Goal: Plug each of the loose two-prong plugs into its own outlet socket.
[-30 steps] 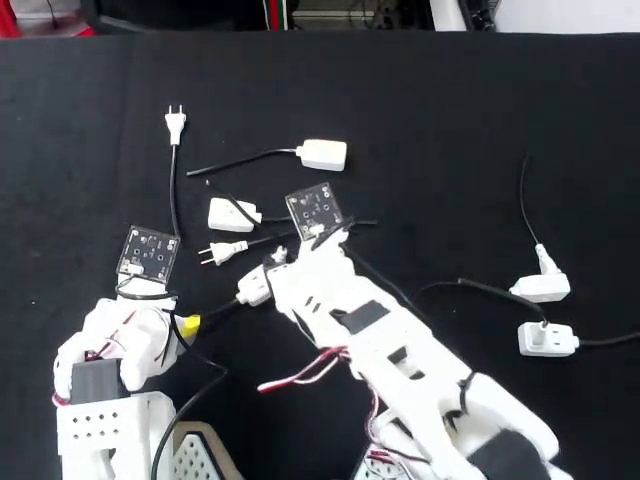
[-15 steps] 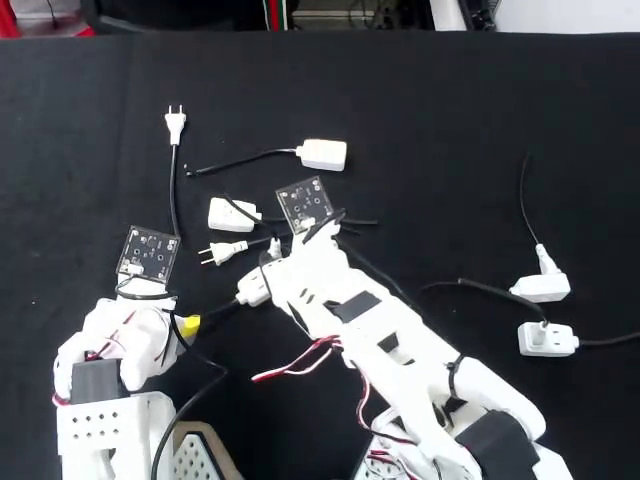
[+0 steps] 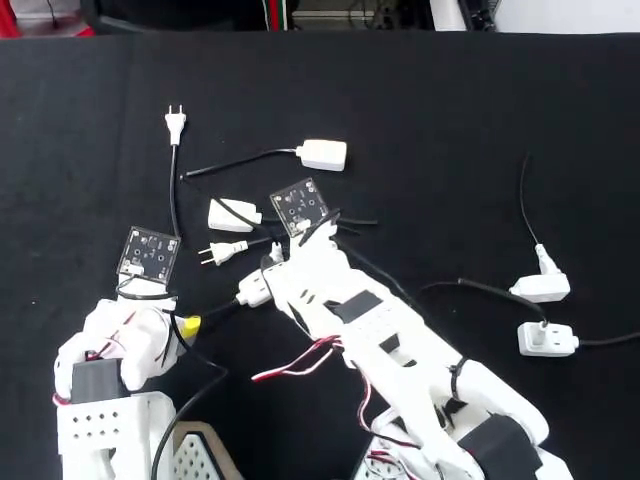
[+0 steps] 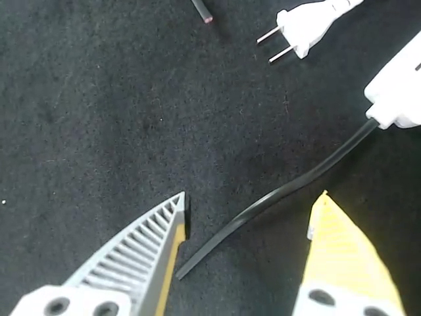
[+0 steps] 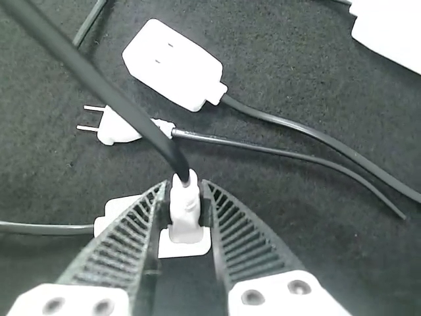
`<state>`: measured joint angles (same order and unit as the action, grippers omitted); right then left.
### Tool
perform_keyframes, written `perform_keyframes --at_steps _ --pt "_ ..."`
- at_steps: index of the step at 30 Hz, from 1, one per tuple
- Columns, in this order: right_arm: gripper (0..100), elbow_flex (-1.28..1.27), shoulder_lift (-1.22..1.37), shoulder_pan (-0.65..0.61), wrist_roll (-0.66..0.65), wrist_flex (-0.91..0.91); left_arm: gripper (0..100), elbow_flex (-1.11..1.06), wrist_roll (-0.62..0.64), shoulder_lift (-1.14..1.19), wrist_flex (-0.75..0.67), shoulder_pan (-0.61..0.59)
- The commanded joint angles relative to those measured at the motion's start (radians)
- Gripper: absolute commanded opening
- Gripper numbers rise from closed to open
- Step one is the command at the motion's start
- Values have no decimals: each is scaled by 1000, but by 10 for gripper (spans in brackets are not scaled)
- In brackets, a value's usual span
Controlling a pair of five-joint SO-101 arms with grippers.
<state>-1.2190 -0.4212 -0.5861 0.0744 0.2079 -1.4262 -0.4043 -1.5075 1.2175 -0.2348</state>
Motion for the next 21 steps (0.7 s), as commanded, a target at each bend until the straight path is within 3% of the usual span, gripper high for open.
perform_keyframes --at_steps 1,21 --pt "12 -38 7 -11 -3 43 296 2 -11 -9 -6 -13" --pt "13 -8 7 -55 54 157 296 1 -11 -9 -6 -13"
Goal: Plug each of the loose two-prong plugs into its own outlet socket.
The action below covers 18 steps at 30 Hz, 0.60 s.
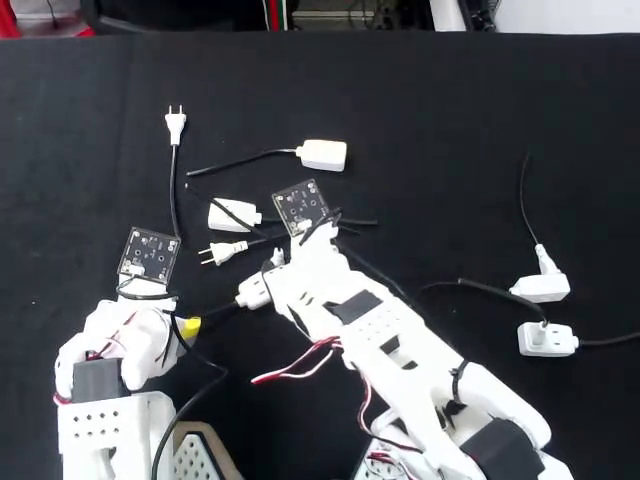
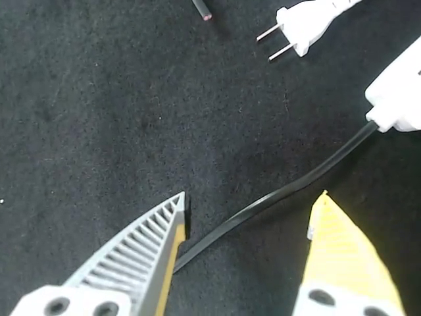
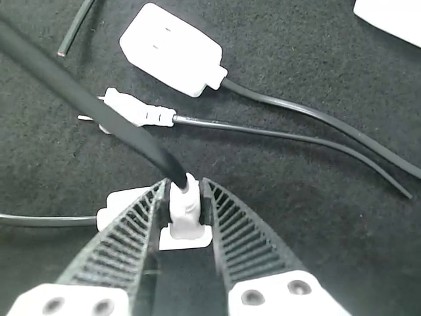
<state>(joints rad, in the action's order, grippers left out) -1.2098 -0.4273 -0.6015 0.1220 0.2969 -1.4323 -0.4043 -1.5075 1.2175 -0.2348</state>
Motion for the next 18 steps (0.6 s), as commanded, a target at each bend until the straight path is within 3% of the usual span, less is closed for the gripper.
perform_keyframes --at_steps 1,5,9,13,18 --pt "13 -18 13 -40 6 66 296 7 -11 -9 -6 -13" --pt "28 -13 13 -40 6 66 296 7 -11 -9 -6 -13" --pt "119 44 13 -40 8 164 296 7 -11 -9 -6 -13" --pt "121 119 13 -40 8 276 296 7 -11 -9 -6 -13" --pt "122 151 13 -40 8 293 296 7 -11 -9 -6 -13"
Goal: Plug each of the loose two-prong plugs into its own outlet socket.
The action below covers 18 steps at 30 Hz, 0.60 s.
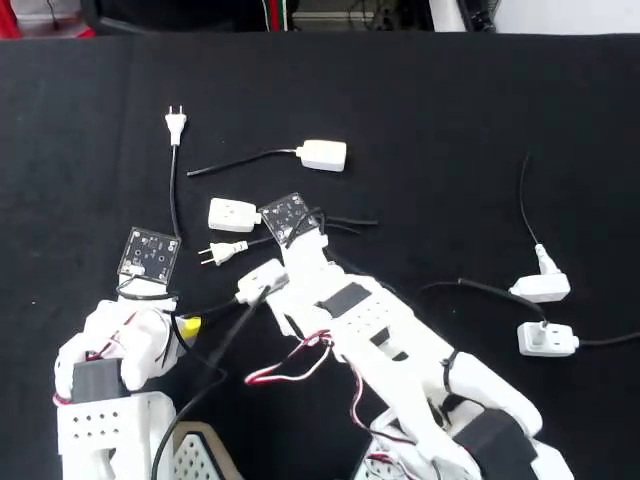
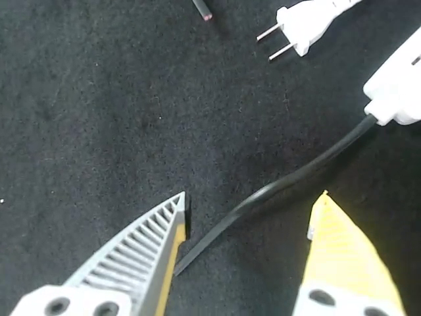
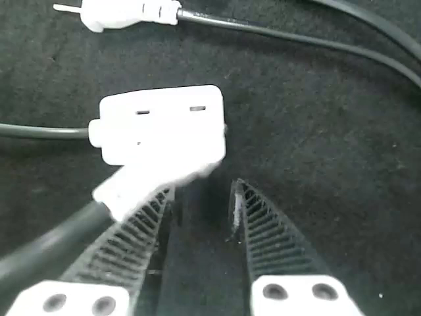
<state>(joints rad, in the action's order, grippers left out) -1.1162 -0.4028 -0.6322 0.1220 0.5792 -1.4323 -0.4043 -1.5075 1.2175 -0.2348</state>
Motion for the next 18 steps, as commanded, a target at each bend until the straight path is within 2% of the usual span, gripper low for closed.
perform_keyframes --at_steps 1,12,18 --pt "123 65 -12 -9 8 14 296 7 -11 -9 -6 -13" --pt "123 93 -12 -9 0 20 295 7 -11 -9 -6 -13" --pt "126 122 -10 -11 -164 91 295 7 -11 -9 -6 -13"
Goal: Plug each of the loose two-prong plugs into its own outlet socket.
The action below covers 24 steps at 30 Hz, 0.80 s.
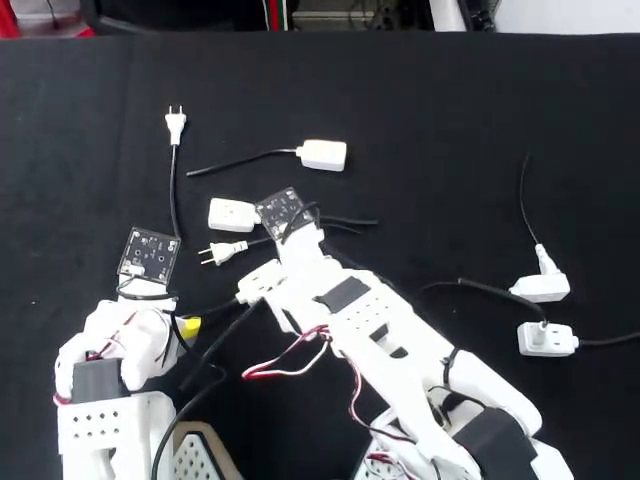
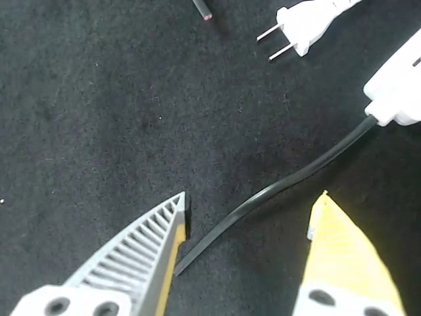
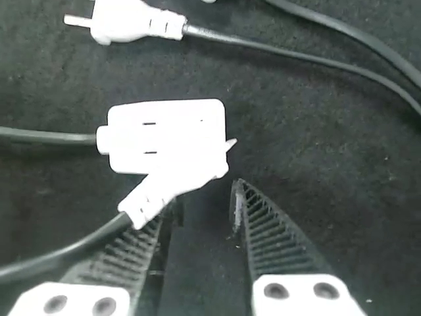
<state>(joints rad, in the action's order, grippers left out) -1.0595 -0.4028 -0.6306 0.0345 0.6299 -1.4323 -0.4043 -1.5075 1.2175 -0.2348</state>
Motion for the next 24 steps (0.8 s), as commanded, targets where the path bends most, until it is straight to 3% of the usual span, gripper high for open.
perform_keyframes --at_steps 1,7,18,20,24 --pt "132 74 -10 -12 -118 60 295 7 -11 -9 -6 -13" --pt "240 85 -10 -9 -285 78 295 7 -11 -9 -6 -13" --pt "243 61 -10 -9 -287 -17 295 7 -14 -9 -6 -13" --pt "219 61 -10 -9 -287 -14 295 7 -37 -9 -5 -13" --pt "67 64 -10 -6 -293 -18 295 7 -41 -9 -3 -13"
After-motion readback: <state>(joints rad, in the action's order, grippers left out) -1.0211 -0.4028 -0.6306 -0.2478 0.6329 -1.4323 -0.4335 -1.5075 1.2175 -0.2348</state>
